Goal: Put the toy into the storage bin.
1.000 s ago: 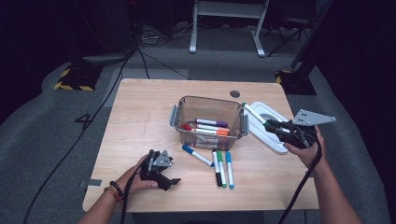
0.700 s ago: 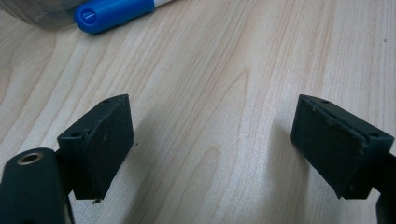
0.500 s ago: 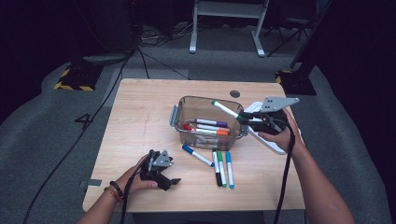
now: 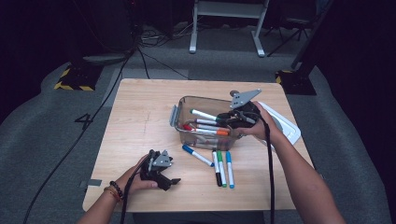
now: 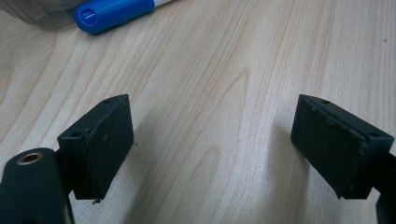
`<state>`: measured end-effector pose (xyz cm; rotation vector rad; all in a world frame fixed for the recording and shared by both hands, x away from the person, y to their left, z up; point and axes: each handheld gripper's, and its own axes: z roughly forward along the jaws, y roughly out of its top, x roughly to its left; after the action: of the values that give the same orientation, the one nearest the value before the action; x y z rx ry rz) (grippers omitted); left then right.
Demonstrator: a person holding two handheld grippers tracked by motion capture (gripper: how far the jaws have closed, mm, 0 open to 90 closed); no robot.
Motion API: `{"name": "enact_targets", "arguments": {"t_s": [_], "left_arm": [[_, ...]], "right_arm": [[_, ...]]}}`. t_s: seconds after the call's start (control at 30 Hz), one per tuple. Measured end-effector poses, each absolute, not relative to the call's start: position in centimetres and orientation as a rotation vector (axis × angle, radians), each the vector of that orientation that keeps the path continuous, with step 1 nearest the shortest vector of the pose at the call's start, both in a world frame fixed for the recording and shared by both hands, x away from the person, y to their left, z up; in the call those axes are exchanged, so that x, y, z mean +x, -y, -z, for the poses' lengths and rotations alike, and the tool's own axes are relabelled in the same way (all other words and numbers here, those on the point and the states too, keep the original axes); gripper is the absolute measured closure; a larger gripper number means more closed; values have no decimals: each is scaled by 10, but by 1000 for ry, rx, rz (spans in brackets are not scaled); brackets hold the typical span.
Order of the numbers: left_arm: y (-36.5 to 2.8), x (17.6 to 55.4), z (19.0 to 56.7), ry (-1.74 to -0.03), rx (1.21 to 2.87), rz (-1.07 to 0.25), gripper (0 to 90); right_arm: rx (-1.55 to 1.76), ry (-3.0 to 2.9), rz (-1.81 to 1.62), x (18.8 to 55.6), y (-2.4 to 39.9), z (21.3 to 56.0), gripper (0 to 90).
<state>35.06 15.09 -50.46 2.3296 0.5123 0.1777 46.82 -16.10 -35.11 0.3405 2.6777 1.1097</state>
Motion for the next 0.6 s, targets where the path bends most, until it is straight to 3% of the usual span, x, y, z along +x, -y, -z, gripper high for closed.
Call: {"name": "enact_targets", "arguments": {"t_s": [0.6], "left_arm": [[-151,351,505,-512,2330,-178,136]], "right_arm": [[249,-2888,-785,493,140,385,753]]}}
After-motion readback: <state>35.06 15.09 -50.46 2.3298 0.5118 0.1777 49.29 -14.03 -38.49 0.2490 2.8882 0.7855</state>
